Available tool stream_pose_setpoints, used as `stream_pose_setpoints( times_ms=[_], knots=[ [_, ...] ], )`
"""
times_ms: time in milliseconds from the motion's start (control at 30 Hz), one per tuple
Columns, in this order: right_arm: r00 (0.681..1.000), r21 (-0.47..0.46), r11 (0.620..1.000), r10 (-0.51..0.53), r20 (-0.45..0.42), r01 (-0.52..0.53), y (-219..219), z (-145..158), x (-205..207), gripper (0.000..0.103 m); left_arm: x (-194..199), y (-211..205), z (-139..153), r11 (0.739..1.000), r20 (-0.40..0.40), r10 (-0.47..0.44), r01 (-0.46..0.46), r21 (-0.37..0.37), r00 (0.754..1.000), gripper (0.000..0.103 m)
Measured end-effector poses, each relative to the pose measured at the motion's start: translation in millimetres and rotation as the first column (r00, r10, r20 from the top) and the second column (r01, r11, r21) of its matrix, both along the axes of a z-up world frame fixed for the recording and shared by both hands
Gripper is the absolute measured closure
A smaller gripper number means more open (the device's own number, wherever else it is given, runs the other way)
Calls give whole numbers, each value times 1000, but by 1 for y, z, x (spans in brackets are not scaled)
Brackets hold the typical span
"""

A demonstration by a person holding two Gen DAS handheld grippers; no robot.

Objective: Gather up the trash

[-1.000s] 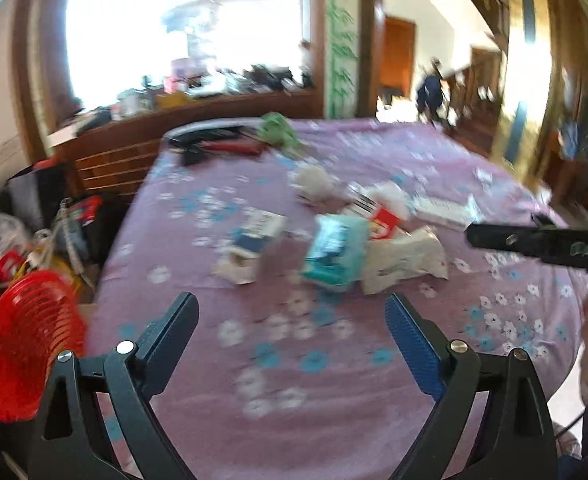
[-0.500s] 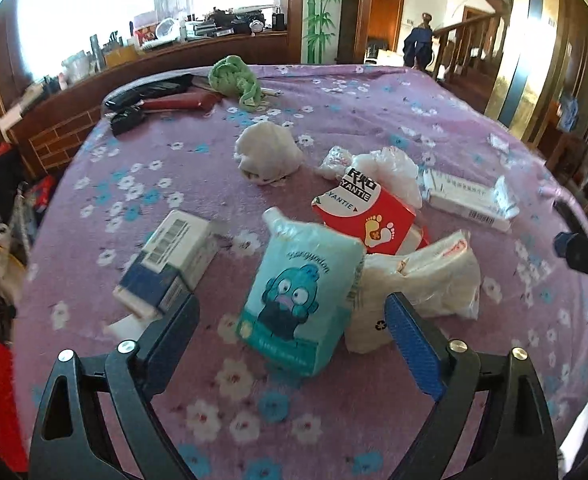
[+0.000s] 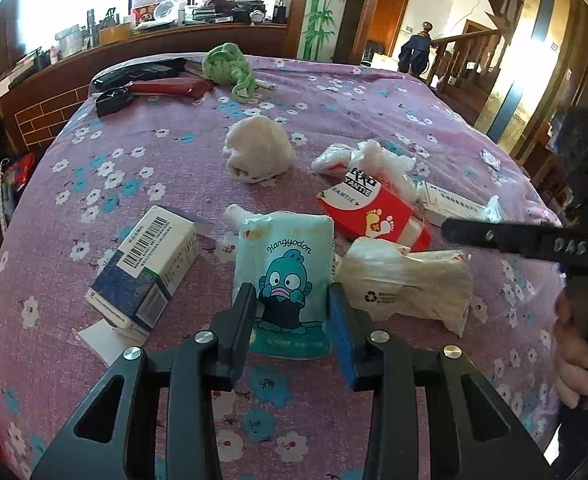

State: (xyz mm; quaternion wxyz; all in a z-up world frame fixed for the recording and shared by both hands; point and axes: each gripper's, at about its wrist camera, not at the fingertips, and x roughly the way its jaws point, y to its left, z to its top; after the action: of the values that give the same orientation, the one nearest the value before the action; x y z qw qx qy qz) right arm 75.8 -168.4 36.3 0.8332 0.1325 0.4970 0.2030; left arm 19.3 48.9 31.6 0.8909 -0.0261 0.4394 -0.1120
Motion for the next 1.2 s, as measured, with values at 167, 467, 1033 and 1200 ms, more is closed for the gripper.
stream_pose_setpoints(
  times_ms=[167, 467, 1033, 1200],
  knots=[
    [993, 34, 994, 107, -44, -106, 10, -6, -18, 53, 6, 5, -2, 999, -4, 36, -36, 24, 999, 39],
    [970, -117, 967, 235, 63, -226, 28, 15, -67, 52, 20, 4, -16, 997, -50, 70, -68, 38, 996, 60],
    [937, -347, 893, 337, 97, -285, 86, -14, -64, 53, -88, 9, 11, 989, 152, 127, -137, 61, 980, 65],
    [942, -357, 904, 302, 145, -235, 90, -8, -81, 66, -108, 12, 6, 975, 207, 177, -201, 96, 962, 65]
  ],
)
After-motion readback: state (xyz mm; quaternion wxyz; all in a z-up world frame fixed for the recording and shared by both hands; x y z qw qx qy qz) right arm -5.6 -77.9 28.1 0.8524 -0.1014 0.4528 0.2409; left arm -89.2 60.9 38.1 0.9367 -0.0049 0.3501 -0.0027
